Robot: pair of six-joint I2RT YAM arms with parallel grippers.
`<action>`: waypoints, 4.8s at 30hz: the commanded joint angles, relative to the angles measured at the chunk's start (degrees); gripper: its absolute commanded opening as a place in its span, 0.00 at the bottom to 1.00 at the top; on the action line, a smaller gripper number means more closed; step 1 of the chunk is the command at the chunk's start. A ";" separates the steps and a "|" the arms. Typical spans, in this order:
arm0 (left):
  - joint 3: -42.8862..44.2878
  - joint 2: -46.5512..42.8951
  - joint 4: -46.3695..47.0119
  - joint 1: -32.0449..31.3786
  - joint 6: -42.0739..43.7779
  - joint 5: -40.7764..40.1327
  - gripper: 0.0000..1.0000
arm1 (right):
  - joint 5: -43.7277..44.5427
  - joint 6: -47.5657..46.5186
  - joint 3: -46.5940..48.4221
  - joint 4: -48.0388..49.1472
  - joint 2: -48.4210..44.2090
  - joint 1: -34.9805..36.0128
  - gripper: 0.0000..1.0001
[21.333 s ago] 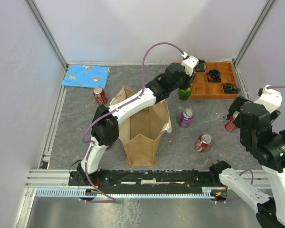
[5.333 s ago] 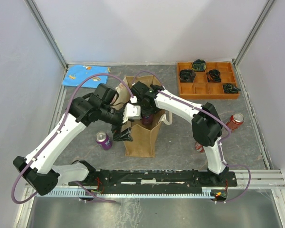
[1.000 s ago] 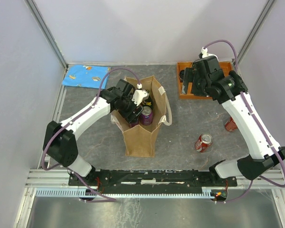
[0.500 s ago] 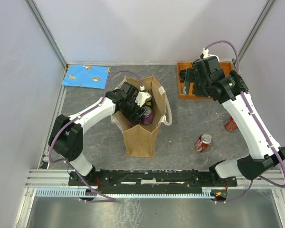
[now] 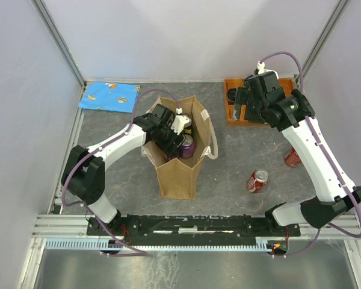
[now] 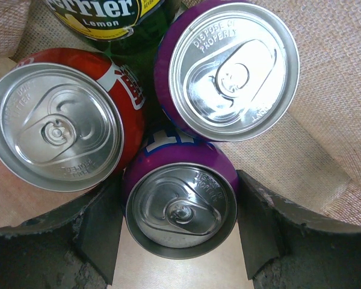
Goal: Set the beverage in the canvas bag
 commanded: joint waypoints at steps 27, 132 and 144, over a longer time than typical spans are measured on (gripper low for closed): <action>12.70 -16.00 -0.77 0.17 -7.15 5.51 0.99 | -9.99 0.32 -19.11 -4.05 -4.56 -7.16 0.99; 17.49 -29.17 -23.92 -6.69 4.98 24.56 0.99 | -16.24 -4.33 -0.36 1.63 23.89 31.04 0.00; 17.56 -33.46 -16.56 21.21 -5.85 33.45 0.99 | -16.52 -4.18 -5.90 6.11 27.36 30.76 0.00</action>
